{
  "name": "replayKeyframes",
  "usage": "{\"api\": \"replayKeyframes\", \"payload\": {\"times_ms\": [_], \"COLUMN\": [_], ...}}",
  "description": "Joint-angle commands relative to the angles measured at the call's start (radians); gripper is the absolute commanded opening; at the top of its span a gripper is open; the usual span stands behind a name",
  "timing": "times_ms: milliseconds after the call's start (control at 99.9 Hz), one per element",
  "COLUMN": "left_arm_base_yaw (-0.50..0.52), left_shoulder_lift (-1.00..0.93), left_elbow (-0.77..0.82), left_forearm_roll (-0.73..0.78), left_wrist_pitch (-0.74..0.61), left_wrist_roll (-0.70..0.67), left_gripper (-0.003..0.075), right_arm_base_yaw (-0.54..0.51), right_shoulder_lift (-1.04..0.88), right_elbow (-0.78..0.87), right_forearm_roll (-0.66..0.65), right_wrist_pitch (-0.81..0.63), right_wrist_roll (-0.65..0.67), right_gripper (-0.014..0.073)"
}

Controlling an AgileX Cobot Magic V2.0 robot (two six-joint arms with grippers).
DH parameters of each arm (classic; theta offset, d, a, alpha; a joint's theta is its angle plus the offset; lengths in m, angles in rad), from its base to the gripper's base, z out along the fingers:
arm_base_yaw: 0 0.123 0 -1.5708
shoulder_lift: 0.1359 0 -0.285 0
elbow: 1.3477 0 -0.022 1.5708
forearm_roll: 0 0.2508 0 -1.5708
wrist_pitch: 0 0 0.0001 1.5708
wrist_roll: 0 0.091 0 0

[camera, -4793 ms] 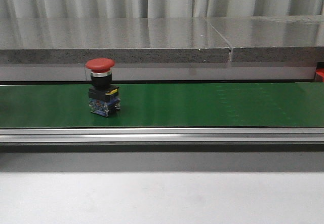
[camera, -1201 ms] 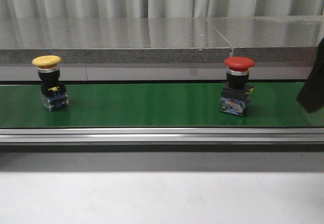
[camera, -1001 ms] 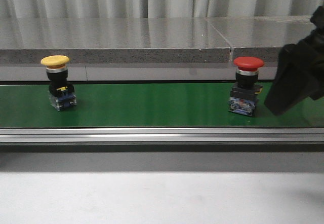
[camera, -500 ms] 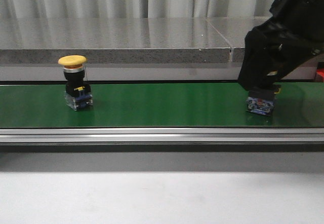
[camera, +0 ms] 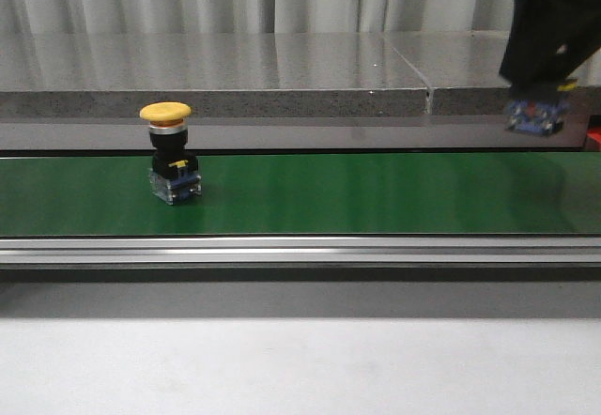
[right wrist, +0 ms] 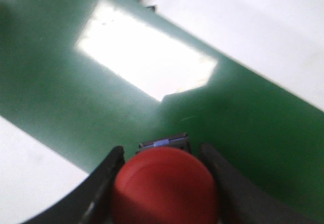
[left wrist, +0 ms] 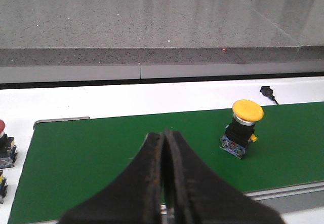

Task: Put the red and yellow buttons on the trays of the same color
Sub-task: 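Grasp the red button off the belt with the right gripper, then carry the red button into the red tray and release it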

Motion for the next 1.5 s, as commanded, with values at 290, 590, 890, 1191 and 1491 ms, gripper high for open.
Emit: {"api": "replayKeyframes", "payload": {"times_ms": [290,590,890,1191,1491], "left_arm_base_yaw": [-0.007,-0.007,-0.007,-0.007,-0.007], "left_shoulder_lift": [0.002,0.002,0.002,0.002,0.002], "left_elbow": [-0.027,-0.027,-0.027,-0.027,-0.027], "left_forearm_roll": [-0.034,-0.034,-0.034,-0.034,-0.034], "left_wrist_pitch": [-0.051,-0.051,-0.051,-0.051,-0.051], "left_wrist_roll": [-0.003,-0.003,-0.003,-0.003,-0.003], "left_gripper": [-0.0019,-0.0019,-0.0019,-0.0019,-0.0019], "right_arm_base_yaw": [-0.405,-0.488,-0.495,-0.502,-0.502], "right_shoulder_lift": [0.022,0.272,0.51,0.648,0.706], "right_elbow": [-0.329,-0.507,-0.723,-0.815,-0.819], "right_forearm_roll": [-0.013,-0.011,-0.014,-0.024,-0.055], "right_wrist_pitch": [0.014,0.007,-0.006,-0.036,-0.046], "right_wrist_roll": [0.055,0.047,0.047,0.047,0.047], "right_gripper": [0.0052,0.0052,0.0052,0.0052,0.0052]}}
